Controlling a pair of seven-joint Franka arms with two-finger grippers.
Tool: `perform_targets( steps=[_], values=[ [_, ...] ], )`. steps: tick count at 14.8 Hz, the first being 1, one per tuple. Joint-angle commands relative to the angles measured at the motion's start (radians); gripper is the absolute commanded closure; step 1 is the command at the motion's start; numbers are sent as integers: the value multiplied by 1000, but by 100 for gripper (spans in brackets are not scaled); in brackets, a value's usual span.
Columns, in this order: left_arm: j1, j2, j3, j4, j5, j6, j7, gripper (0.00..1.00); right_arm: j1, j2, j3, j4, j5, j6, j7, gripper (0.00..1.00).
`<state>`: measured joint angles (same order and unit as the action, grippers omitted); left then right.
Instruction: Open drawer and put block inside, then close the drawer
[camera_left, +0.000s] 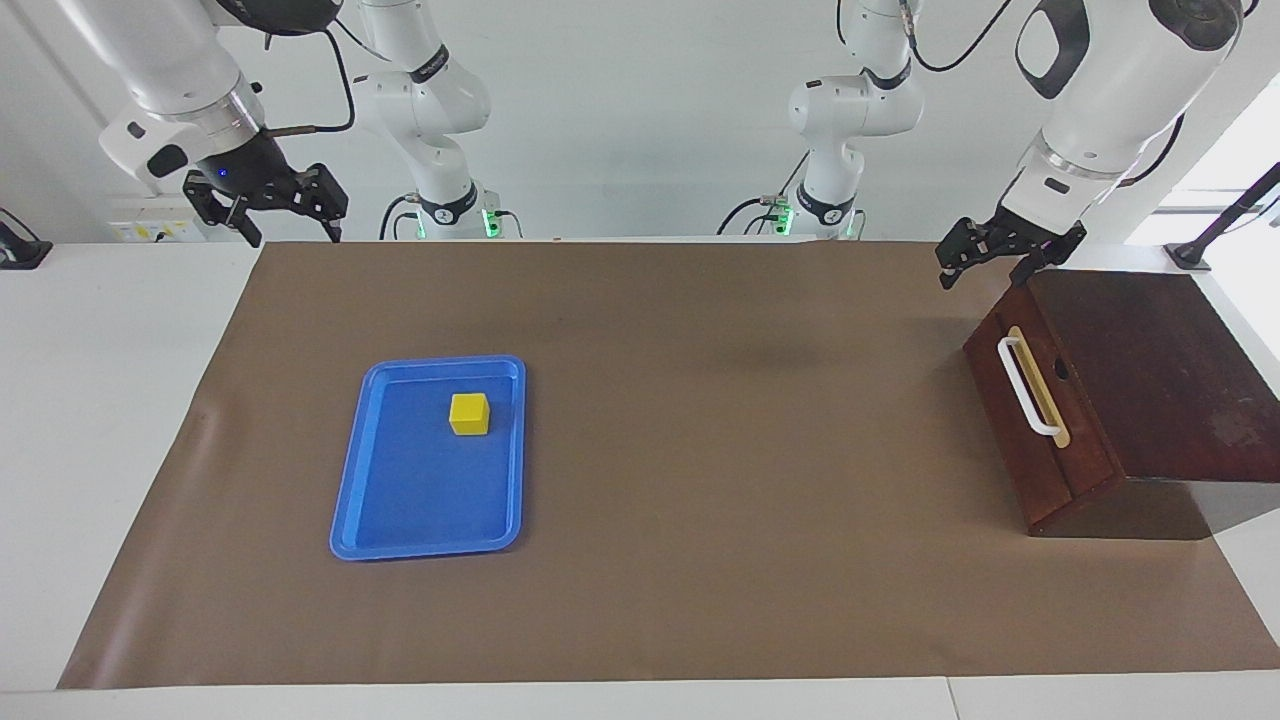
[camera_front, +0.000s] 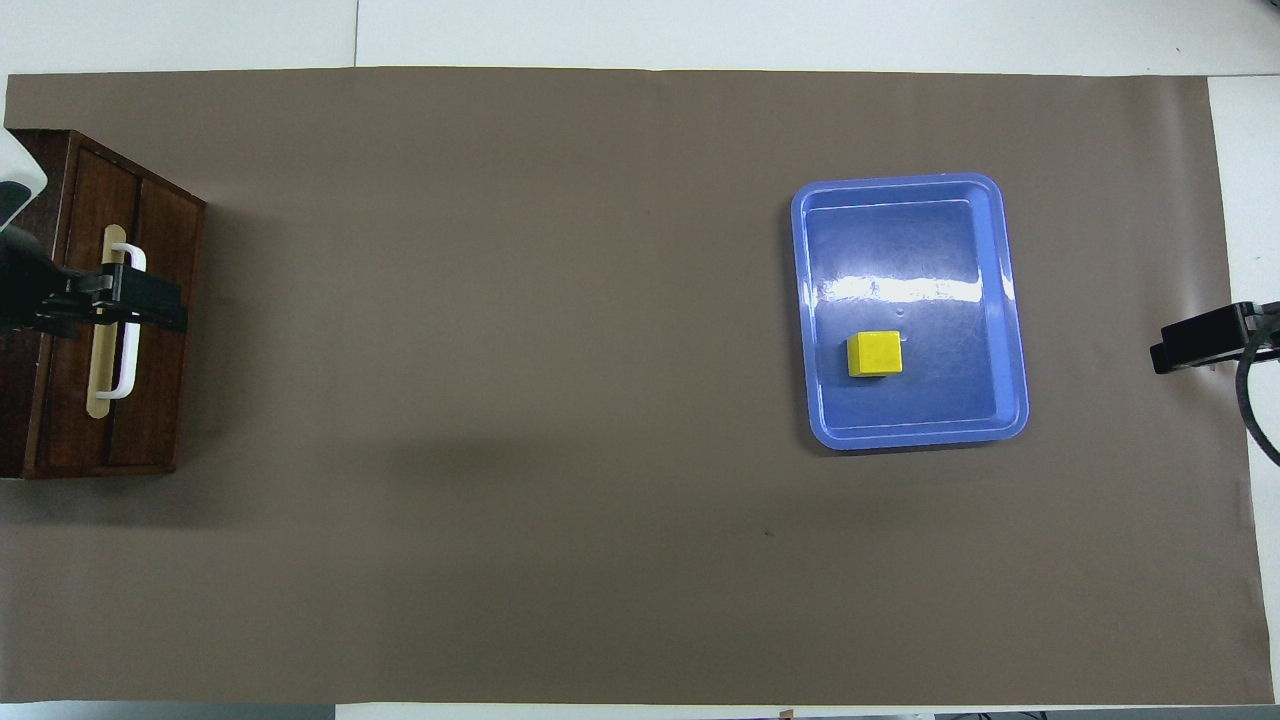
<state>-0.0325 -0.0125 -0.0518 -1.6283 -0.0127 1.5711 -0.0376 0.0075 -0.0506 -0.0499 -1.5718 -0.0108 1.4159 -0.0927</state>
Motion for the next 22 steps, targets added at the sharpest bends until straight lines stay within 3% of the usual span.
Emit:
perform_targets(
  steps=[1,8,11,14,18,22],
  values=[
    [3,-9,1,-15,13,13,15,0,-8,-14,7,-16,-9,3,14,0],
    [3,-11,1,-37,20,56,13,0,-8,-15,5,-17,-9,1,11,0],
    [3,-50,1,-148,63,182,31,0,-8,-37,7,-60,9,20,13,0],
    [3,-40,1,-238,161,321,33,0,-1,-67,8,-132,41,72,-24,0],
    [-3,52,1,-286,322,460,30,0,-9,-150,5,-344,41,239,-391,0],
    [5,127,1,-327,438,582,30,0,-8,-164,5,-488,46,433,-671,0]
  ],
)
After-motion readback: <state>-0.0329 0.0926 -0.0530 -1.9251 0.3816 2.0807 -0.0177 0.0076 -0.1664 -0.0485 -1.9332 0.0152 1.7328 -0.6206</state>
